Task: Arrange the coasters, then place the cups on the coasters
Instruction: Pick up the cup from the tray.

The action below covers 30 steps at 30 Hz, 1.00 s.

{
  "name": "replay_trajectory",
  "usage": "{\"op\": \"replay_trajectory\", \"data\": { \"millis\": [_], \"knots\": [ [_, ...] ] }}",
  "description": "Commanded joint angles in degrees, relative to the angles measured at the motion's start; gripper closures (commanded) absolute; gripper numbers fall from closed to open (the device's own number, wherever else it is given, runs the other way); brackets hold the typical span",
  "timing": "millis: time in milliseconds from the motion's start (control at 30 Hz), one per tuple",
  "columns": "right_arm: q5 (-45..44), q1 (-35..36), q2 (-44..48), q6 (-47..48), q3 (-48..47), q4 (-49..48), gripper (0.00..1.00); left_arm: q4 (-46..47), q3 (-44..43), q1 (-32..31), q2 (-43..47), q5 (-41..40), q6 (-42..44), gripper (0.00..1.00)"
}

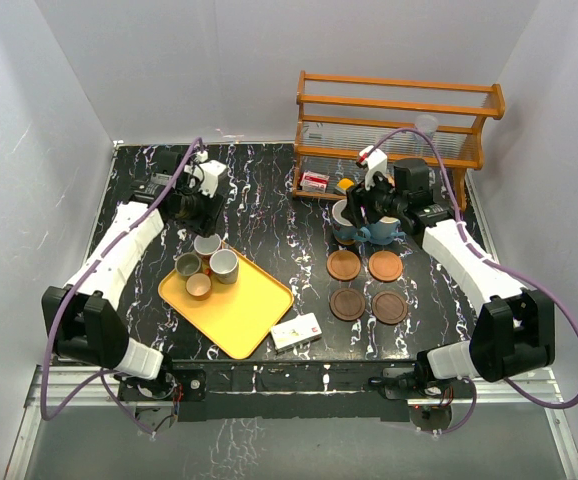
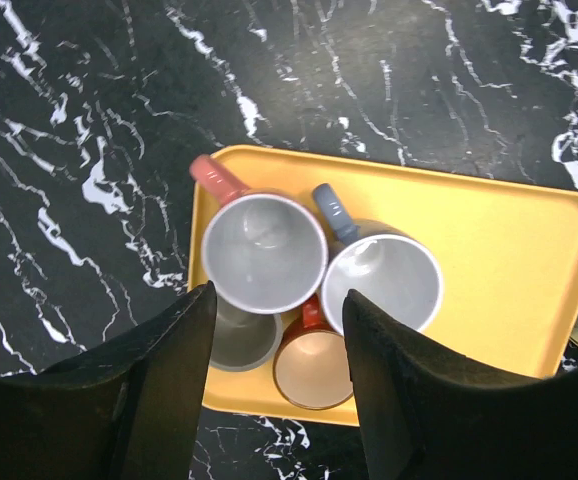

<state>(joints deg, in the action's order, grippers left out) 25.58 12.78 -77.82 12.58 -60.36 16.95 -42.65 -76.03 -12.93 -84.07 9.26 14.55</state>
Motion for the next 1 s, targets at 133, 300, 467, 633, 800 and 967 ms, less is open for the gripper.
{"op": "replay_trajectory", "data": {
  "millis": [133,300,467,633,800,967],
  "knots": [
    [5.1,-2.2,1.6,1.0,0.5,-2.1,0.42,-1.5,-2.3,3.8,-6.0,-3.2,-1.8,0.53],
    [6.3,-2.8,1.2,0.6,0.8,-2.1,0.41,-2.4,-3.1,4.3,-9.8,-2.5,-1.8,0.59],
    [7.5,-3.9,1.0,0.2,1.3,-2.1,0.41,-2.5,-2.3,4.3,-12.5,-1.2,-2.0,0.68],
    [8.4,-5.0,1.0,-0.1,1.9,-2.2,0.4,-2.2,-1.7,4.3,-13.7,0.7,-2.3,0.8],
    [9.0,-6.0,1.2,-0.4,1.9,-2.3,0.4,-2.5,-2.4,4.3,-14.8,1.2,-1.0,0.92],
    [9.7,-6.9,1.7,-0.8,2.1,-2.3,0.39,-3.4,-5.8,4.3,-15.4,0.0,3.3,1.0]
  ]
}}
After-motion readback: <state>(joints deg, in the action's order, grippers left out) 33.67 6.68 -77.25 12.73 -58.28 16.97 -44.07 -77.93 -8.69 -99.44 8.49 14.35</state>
